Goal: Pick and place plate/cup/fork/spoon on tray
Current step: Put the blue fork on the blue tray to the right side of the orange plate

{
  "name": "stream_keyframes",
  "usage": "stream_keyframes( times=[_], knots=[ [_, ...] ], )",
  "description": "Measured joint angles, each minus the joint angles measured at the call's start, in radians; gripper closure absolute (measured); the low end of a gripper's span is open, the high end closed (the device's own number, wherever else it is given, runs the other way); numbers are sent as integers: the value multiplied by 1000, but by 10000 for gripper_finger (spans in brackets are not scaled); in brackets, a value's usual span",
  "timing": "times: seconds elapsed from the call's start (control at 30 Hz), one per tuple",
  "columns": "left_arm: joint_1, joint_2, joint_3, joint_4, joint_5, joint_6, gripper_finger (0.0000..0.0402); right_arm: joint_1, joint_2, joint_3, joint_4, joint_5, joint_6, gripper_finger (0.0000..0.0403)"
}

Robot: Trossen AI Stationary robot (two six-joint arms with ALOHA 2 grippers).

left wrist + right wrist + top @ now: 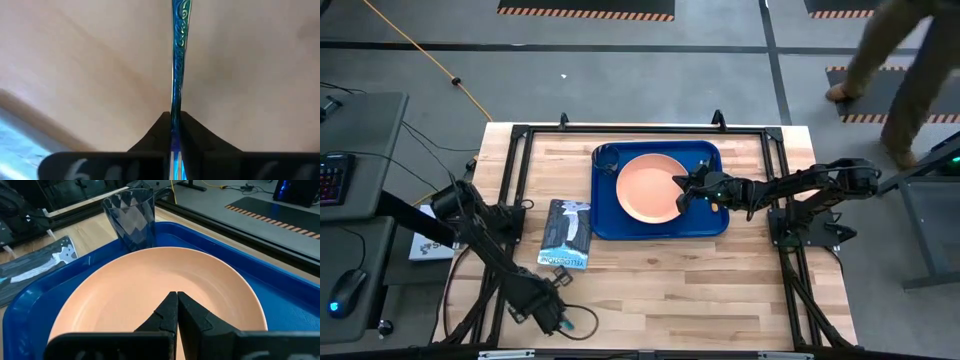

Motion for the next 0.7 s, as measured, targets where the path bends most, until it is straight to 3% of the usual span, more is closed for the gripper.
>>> stream_keyframes(
  times=[0.13,0.23,0.33,0.5,0.6,0.7],
  knots=[
    [28,-56,49,-7,-5,-47,392,0,0,0,-5,-1,0,403],
    [56,-130,82,1,-72,-66,393,0,0,0,-5,-5,1,403],
    [97,-220,83,11,-245,-78,395,0,0,0,-4,-30,21,403],
    [219,-384,65,65,-668,-138,395,3,0,0,12,-93,52,403],
    [326,-455,36,180,-765,-55,395,23,1,0,77,-137,50,403],
    [438,-503,-29,383,-791,41,395,52,1,0,184,-196,35,403]
  ],
)
